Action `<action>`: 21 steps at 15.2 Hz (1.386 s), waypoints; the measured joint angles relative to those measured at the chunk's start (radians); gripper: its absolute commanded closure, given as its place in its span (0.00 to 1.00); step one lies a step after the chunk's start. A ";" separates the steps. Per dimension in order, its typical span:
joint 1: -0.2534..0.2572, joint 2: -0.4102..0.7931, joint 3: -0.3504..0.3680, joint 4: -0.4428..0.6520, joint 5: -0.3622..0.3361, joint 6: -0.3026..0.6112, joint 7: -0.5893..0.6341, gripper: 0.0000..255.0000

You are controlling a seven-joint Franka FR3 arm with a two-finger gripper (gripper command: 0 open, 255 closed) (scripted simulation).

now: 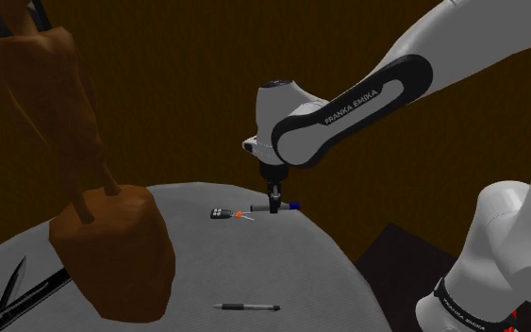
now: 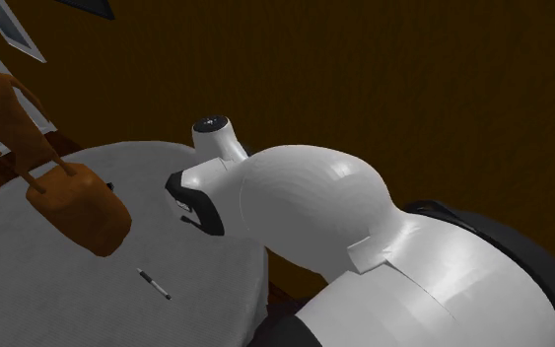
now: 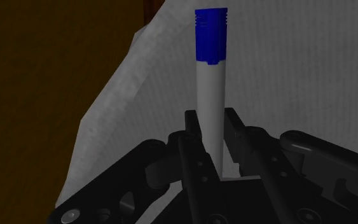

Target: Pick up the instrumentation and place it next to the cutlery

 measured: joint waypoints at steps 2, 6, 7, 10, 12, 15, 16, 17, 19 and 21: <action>0.001 -0.011 0.001 0.014 0.000 -0.025 0.001 1.00; 0.000 -0.040 0.000 0.041 0.001 -0.082 -0.001 1.00; 0.000 -0.046 0.000 0.049 0.001 -0.096 -0.002 1.00; 0.001 -0.066 0.000 0.072 0.001 -0.138 -0.001 1.00; 0.000 -0.074 0.000 0.086 0.002 -0.160 -0.002 1.00; 0.016 -0.022 0.020 0.157 0.003 -0.179 0.032 1.00; 0.024 0.001 0.031 0.186 0.004 -0.185 0.051 1.00; 0.032 0.035 0.039 0.219 0.002 -0.185 0.068 1.00; 0.046 0.100 0.055 0.302 -0.001 -0.202 0.099 1.00; 0.061 0.157 0.069 0.370 -0.006 -0.214 0.130 1.00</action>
